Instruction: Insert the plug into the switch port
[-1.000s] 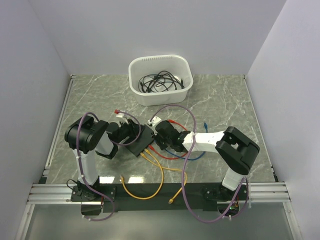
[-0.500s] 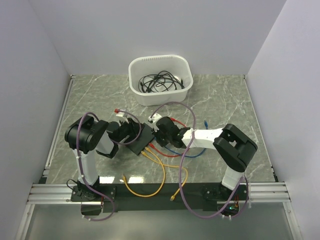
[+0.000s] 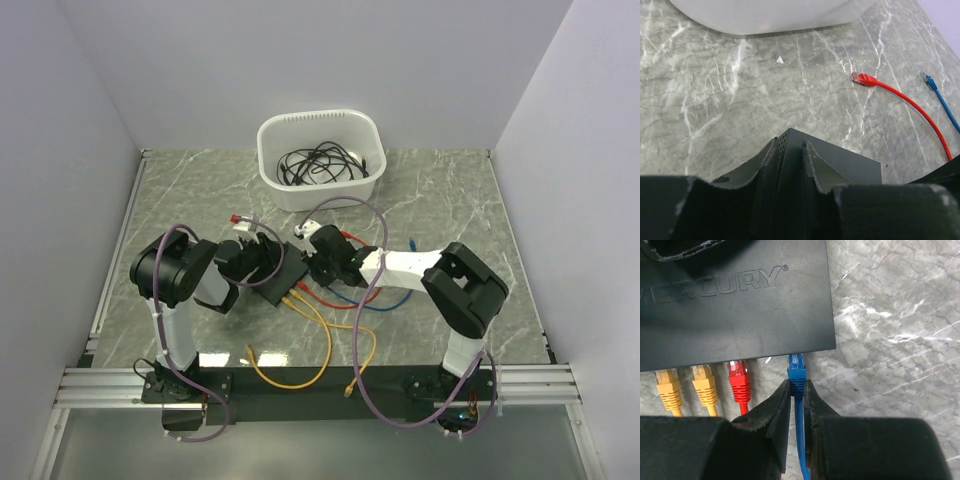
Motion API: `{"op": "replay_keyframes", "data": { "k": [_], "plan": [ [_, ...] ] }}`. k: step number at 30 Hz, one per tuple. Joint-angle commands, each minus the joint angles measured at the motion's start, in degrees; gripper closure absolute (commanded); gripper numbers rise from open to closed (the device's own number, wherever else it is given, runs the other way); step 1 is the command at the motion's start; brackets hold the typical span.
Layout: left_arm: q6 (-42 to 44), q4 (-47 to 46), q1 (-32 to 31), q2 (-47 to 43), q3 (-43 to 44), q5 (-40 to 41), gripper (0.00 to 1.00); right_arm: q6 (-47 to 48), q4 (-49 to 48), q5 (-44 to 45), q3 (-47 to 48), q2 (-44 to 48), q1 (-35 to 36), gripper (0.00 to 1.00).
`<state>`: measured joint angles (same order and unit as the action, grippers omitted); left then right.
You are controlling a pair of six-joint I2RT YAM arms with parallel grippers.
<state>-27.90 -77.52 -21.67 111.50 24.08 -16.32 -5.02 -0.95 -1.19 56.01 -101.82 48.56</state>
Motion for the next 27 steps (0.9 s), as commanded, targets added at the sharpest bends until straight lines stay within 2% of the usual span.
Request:
{"op": "replay_keyframes", "data": {
  "k": [1, 11, 17, 23, 25, 27],
  "plan": [
    [-4.44, 11.33, -9.53, 1.88, -1.14, -18.93, 0.99, -2.81, -37.9, -10.32, 13.24, -0.57, 1.72, 1.0],
    [-4.0, 13.18, -9.97, 2.14, -0.34, -18.49, 0.99, -1.22, -34.47, -11.55, 23.78, -8.39, 1.81, 1.0],
    [-3.57, 15.37, -10.41, 2.75, 0.88, -18.31, 0.99, -1.67, -35.61, -12.43, 27.73, -10.94, 1.81, 1.0],
    [-3.39, 15.73, -10.67, 2.4, 0.8, -17.79, 1.0, -0.35, -31.76, -11.64, 34.5, -14.62, 1.81, 1.0],
    [-3.48, 15.82, -10.67, 2.49, 0.89, -17.61, 0.99, 0.09, -30.69, -11.64, 35.22, -15.07, 1.72, 1.0],
    [-3.74, 15.29, -10.41, 2.4, 0.62, -17.61, 0.99, 0.09, -32.36, -10.41, 31.63, -13.94, 1.81, 1.0]
  ]
}}
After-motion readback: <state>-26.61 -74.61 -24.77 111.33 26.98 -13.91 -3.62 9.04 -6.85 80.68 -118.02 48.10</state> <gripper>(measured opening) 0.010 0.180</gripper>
